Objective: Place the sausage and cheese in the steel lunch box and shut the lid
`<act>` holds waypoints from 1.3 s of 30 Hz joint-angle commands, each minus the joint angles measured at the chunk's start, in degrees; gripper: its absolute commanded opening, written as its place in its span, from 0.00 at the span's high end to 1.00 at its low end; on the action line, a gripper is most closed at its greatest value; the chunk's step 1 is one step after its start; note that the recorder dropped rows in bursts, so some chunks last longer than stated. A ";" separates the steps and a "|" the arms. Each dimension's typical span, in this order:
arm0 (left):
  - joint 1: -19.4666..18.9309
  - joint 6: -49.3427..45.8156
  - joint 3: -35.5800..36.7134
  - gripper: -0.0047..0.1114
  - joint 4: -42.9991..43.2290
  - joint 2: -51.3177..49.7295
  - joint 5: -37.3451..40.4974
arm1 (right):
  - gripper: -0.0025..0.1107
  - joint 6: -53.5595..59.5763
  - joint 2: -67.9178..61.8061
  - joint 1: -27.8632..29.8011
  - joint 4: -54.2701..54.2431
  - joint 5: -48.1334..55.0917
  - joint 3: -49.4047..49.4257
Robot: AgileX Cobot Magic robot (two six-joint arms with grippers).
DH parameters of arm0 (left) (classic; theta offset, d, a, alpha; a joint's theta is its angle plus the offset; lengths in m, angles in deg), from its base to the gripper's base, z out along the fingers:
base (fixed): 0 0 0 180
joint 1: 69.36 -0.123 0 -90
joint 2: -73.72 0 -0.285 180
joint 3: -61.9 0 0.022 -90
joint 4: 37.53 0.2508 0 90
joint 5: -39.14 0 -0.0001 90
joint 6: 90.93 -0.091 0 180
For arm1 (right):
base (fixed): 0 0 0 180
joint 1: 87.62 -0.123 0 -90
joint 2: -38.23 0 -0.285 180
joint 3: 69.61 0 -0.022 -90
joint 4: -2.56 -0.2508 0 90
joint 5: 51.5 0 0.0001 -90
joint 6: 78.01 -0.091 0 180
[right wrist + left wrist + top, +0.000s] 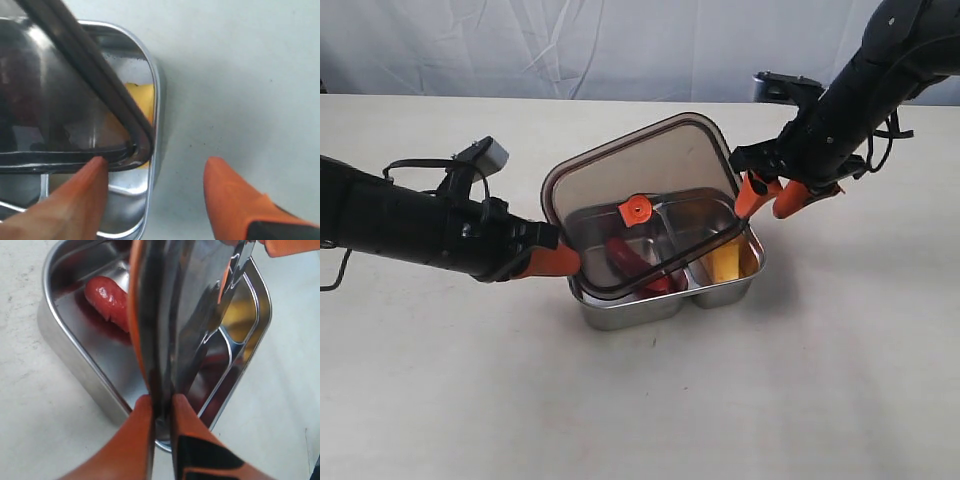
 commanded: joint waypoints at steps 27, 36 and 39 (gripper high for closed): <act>0.60 0.56 -0.09 0.96 1.62 0.26 2.14 | 0.98 15.86 -0.39 0.11 -14.52 -1.39 -0.11; 0.60 0.81 -0.09 0.96 1.62 0.26 3.44 | 0.98 16.02 0.80 0.11 -12.51 -1.31 -0.11; 0.60 1.17 -0.09 0.96 1.62 0.26 3.63 | 0.98 15.90 2.32 0.50 -12.09 -5.14 -0.11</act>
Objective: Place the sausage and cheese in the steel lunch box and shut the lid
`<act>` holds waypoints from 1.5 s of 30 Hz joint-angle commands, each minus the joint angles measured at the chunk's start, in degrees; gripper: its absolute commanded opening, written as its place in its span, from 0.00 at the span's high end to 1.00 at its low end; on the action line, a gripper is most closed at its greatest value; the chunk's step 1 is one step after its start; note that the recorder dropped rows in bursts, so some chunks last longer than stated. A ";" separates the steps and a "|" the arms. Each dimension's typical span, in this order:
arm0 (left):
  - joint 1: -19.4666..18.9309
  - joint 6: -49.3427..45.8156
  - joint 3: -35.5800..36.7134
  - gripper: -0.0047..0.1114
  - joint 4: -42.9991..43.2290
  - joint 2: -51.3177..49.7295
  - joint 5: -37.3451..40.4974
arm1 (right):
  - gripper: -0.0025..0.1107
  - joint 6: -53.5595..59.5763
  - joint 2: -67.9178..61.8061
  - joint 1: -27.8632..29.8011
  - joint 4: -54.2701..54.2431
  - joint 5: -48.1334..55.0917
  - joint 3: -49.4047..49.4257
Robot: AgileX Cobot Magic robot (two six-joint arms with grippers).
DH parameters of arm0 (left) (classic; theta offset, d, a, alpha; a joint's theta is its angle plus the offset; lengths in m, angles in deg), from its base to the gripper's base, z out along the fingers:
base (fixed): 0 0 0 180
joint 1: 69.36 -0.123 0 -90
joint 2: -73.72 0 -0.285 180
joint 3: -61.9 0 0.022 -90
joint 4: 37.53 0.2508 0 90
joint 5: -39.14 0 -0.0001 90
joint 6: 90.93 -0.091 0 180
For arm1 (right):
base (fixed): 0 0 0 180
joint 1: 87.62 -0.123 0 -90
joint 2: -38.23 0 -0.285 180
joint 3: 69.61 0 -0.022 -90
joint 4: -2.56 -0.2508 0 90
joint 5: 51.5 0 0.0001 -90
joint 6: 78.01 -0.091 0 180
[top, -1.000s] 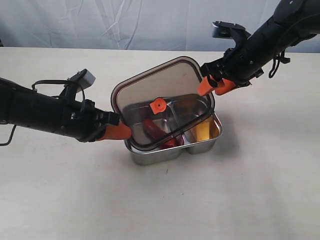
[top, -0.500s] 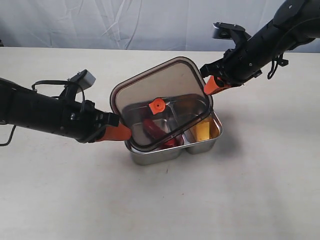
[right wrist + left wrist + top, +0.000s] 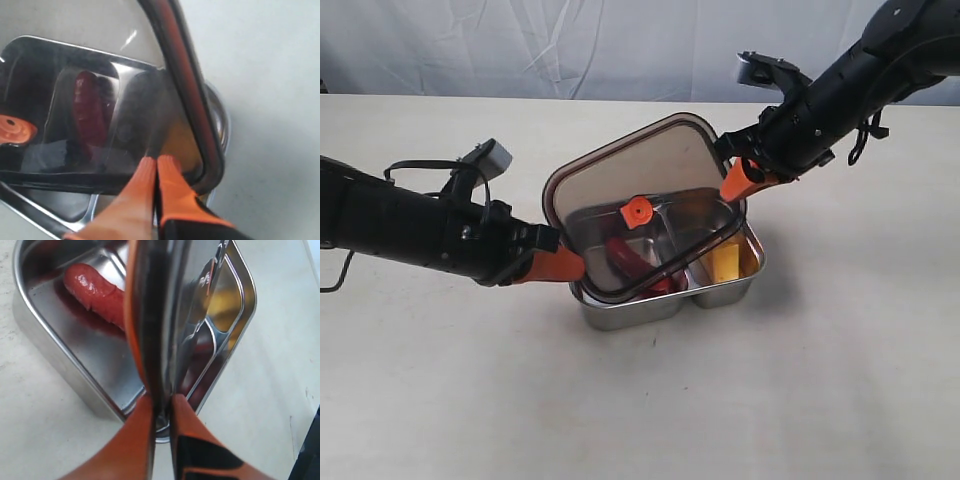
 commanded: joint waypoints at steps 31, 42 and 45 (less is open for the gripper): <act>0.60 2.70 -0.09 0.96 2.12 0.26 2.62 | 0.51 10.84 -2.28 1.32 -3.81 -8.08 -0.11; 0.60 2.94 -0.09 0.96 3.40 0.26 5.26 | 0.51 17.08 -5.49 3.73 -10.22 -4.89 -4.96; 0.60 2.94 -0.09 0.96 3.40 0.26 5.26 | 0.51 18.89 -6.39 4.84 -10.66 -3.59 -5.80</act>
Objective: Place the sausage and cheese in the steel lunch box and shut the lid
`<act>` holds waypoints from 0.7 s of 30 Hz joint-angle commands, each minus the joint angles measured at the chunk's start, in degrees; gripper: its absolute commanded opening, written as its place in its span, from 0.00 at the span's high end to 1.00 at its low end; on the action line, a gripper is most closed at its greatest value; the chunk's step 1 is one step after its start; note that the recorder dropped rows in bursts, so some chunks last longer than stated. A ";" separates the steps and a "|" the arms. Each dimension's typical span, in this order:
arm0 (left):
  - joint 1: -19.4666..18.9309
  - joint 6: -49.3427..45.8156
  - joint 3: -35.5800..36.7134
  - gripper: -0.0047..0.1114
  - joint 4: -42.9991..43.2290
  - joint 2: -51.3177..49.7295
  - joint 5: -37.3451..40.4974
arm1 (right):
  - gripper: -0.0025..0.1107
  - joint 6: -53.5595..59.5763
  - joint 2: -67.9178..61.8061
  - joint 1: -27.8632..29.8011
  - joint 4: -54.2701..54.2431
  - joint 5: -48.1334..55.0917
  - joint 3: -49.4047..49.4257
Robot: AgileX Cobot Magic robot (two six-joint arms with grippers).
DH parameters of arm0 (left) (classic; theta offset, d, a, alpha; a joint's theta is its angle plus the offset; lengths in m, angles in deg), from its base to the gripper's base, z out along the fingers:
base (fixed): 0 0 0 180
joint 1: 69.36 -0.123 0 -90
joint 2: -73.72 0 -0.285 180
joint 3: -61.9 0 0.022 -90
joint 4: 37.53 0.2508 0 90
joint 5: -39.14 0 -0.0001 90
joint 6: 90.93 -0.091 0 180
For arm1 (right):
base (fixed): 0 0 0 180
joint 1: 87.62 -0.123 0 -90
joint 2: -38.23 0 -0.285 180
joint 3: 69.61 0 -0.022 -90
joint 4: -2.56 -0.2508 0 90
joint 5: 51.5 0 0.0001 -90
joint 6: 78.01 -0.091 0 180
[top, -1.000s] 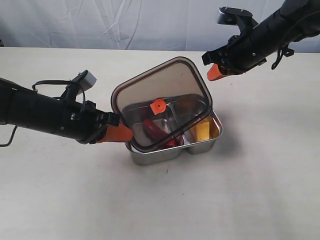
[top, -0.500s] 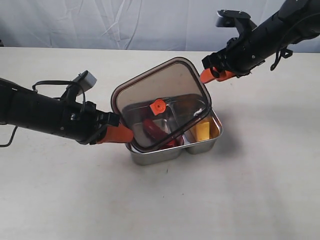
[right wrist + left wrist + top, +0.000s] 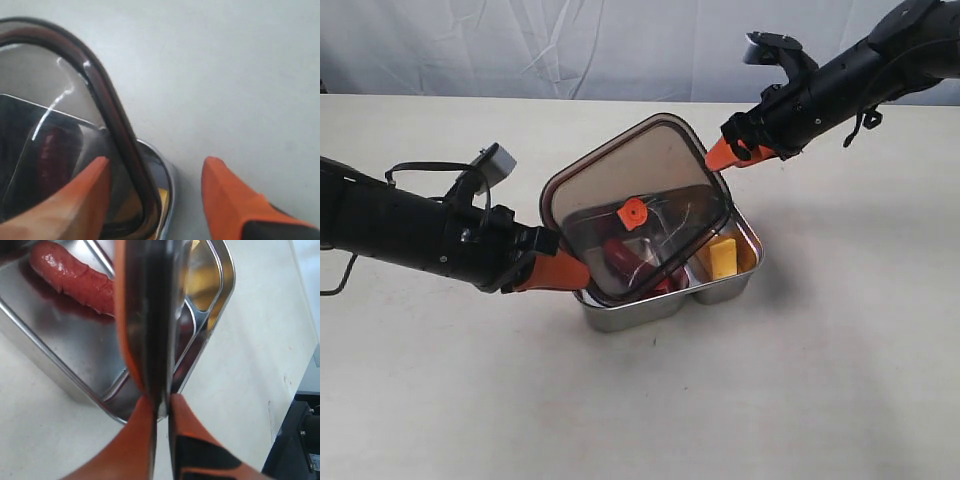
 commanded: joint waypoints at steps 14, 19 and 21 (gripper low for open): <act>0.60 0.07 -0.09 0.96 1.72 0.26 3.39 | 0.73 19.51 -6.05 2.27 -15.98 4.35 -1.30; 0.60 -0.13 -0.09 0.96 1.93 0.26 3.39 | 0.69 20.81 -6.30 2.27 -16.81 -0.89 -1.30; 0.60 -0.13 -0.09 0.96 2.40 0.26 3.39 | 0.69 22.09 -6.30 2.27 -16.81 -0.62 -1.30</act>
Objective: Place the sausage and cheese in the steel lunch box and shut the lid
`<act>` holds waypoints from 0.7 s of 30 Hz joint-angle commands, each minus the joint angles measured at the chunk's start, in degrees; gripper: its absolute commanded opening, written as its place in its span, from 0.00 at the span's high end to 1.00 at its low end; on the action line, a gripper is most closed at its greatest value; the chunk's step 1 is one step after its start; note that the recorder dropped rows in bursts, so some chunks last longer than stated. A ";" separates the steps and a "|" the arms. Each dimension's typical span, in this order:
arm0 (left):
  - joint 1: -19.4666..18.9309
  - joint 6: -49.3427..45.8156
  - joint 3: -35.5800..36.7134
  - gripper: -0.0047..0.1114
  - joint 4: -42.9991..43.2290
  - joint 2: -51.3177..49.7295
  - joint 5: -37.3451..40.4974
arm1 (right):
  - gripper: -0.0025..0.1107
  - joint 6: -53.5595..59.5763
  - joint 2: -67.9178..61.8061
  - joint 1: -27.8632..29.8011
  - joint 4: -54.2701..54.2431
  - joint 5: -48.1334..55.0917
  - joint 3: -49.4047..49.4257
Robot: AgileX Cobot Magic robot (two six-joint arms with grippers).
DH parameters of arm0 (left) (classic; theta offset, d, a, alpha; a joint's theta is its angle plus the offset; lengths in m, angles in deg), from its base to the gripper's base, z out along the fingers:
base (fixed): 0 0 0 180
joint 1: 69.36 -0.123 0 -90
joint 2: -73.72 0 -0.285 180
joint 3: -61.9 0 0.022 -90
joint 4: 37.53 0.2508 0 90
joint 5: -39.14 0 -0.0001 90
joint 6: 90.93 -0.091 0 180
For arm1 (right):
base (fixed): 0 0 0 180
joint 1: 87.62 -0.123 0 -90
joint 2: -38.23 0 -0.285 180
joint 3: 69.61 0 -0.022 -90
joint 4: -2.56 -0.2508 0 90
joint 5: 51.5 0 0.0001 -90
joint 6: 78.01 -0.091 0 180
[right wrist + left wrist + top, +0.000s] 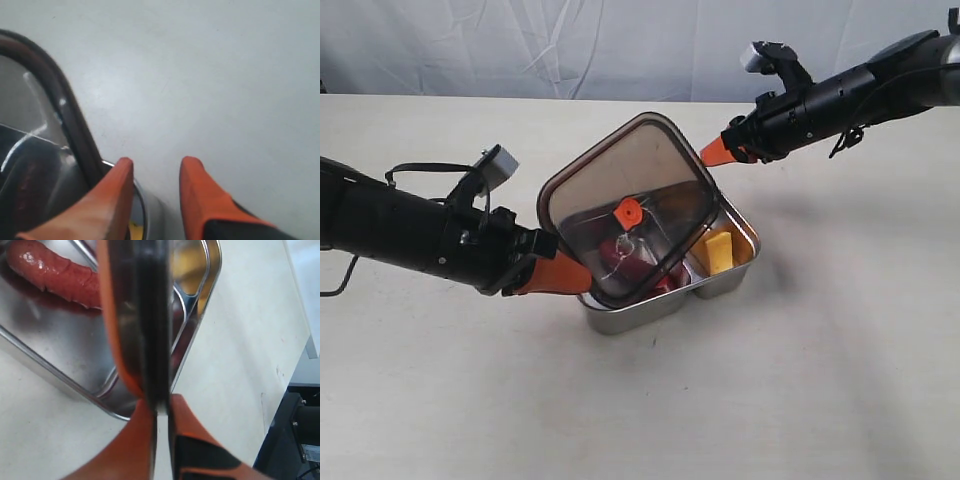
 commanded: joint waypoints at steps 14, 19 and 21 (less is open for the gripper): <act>-0.69 -2.51 -3.63 0.96 0.90 1.99 4.48 | 0.69 3.23 7.63 0.30 0.24 5.00 -0.50; -0.69 -1.53 -6.63 0.96 0.90 2.73 6.95 | 0.69 -0.24 7.72 0.30 3.87 6.33 -0.50; -0.69 -1.23 -7.50 0.96 0.81 2.73 7.73 | 0.69 -2.03 7.87 0.83 4.76 6.33 -0.50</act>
